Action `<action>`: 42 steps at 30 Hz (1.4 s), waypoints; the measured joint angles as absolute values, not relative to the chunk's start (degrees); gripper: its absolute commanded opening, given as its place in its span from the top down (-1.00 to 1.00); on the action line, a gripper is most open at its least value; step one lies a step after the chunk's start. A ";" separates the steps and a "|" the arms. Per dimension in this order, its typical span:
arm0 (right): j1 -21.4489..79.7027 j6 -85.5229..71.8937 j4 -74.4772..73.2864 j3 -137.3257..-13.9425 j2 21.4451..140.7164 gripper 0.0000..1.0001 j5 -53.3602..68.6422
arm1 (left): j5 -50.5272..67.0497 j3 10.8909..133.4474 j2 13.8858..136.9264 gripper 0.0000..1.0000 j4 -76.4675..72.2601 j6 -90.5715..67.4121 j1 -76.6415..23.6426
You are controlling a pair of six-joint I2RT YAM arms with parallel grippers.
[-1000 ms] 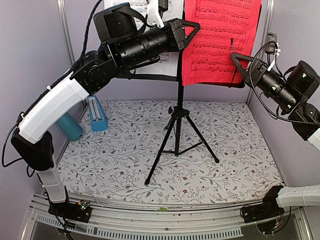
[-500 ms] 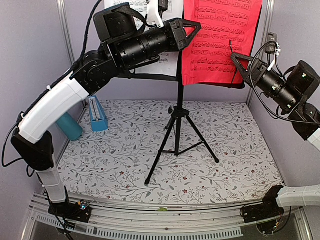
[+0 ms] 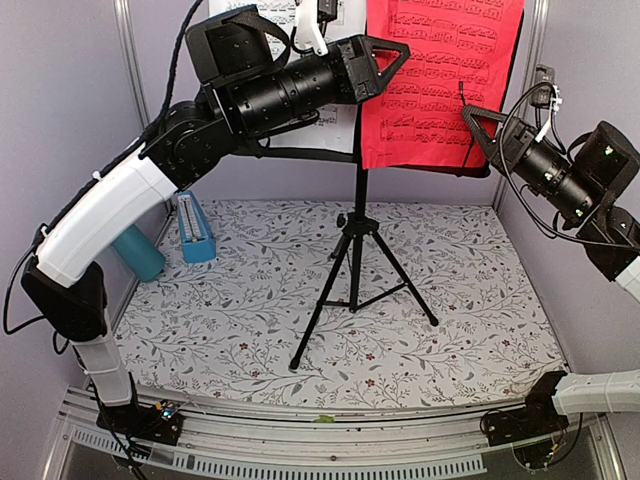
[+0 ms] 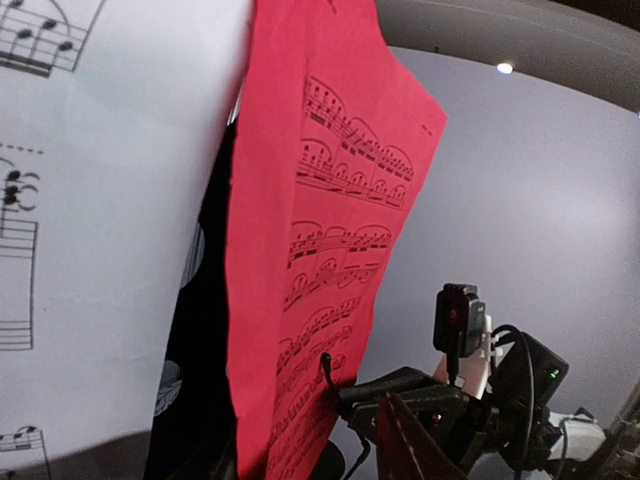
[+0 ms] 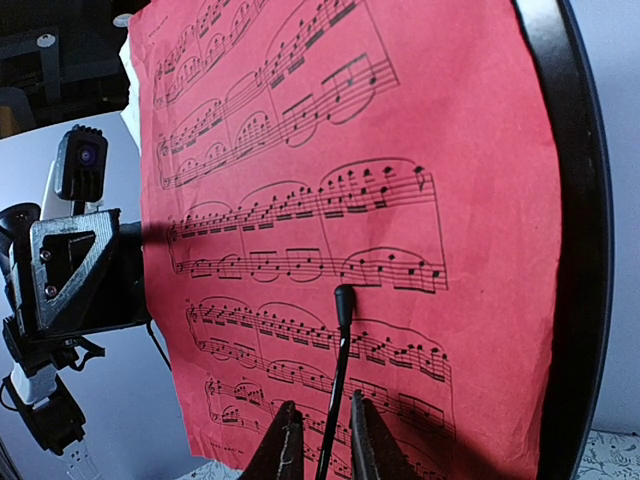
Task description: Set up the instrument practice props
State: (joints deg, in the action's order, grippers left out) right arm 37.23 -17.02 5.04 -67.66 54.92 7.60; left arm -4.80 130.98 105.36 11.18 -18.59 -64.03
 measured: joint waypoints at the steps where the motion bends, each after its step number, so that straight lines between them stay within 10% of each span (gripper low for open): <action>1: 37.26 -17.02 5.02 -67.66 54.87 0.60 7.62 | -4.47 130.74 105.19 0.17 11.00 -18.50 -64.03; 21: 37.23 -16.95 4.23 -67.66 52.53 0.33 7.55 | -4.01 118.52 93.73 0.30 6.61 -15.84 -63.99; 42: 37.23 -19.05 -6.20 -59.83 38.15 -0.98 4.34 | 1.21 84.20 70.43 -0.01 2.28 -15.20 -64.84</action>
State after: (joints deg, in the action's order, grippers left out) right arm 37.23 -19.05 -6.20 -59.83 38.15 4.34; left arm 1.21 84.20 70.43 2.28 -15.20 -64.84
